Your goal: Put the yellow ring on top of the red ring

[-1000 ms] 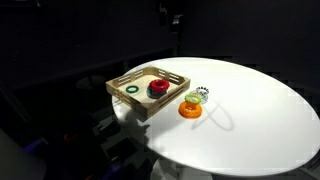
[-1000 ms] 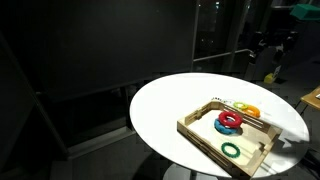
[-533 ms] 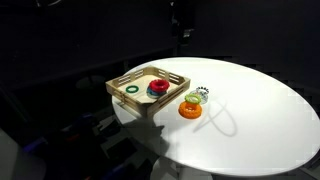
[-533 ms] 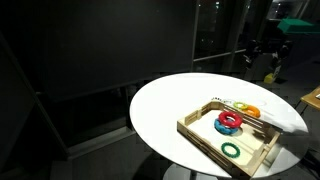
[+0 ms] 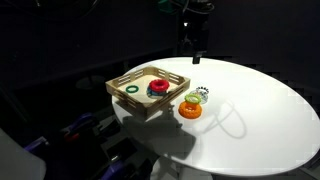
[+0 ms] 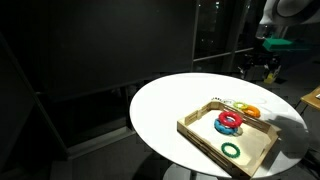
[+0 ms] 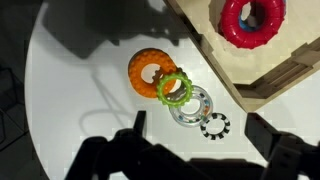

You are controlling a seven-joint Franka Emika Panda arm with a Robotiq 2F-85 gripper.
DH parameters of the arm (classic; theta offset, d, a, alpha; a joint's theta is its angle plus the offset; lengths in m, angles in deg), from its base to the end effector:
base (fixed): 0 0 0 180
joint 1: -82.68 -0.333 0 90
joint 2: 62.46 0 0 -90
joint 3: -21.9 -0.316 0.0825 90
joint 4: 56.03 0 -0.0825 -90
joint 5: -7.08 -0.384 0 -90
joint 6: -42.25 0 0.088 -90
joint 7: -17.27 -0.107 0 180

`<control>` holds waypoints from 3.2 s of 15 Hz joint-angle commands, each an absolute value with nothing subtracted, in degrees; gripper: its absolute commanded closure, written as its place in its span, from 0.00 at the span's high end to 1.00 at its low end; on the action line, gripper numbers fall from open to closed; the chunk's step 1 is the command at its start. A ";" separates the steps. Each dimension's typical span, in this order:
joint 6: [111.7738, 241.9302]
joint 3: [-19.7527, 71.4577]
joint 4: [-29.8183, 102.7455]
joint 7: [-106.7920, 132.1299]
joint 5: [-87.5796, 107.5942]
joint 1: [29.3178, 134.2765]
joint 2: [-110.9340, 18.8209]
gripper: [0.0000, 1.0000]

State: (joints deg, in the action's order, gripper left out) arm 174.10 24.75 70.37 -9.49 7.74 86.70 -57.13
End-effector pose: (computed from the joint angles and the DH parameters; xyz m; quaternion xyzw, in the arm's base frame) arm 0.5373 -0.0648 0.3392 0.9584 -0.2855 0.0022 0.0063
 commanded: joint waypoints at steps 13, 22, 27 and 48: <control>183.02 28.91 65.88 -4.64 12.19 85.19 -43.29 1.00; 185.05 29.47 66.53 -4.82 12.03 83.33 -39.43 1.00; 185.19 30.39 66.39 -5.23 12.40 82.37 -37.62 1.00; 185.13 32.13 66.15 -5.95 13.09 79.84 -35.81 1.00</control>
State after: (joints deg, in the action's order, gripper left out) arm 184.48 31.51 66.39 -5.03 12.22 80.35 -35.61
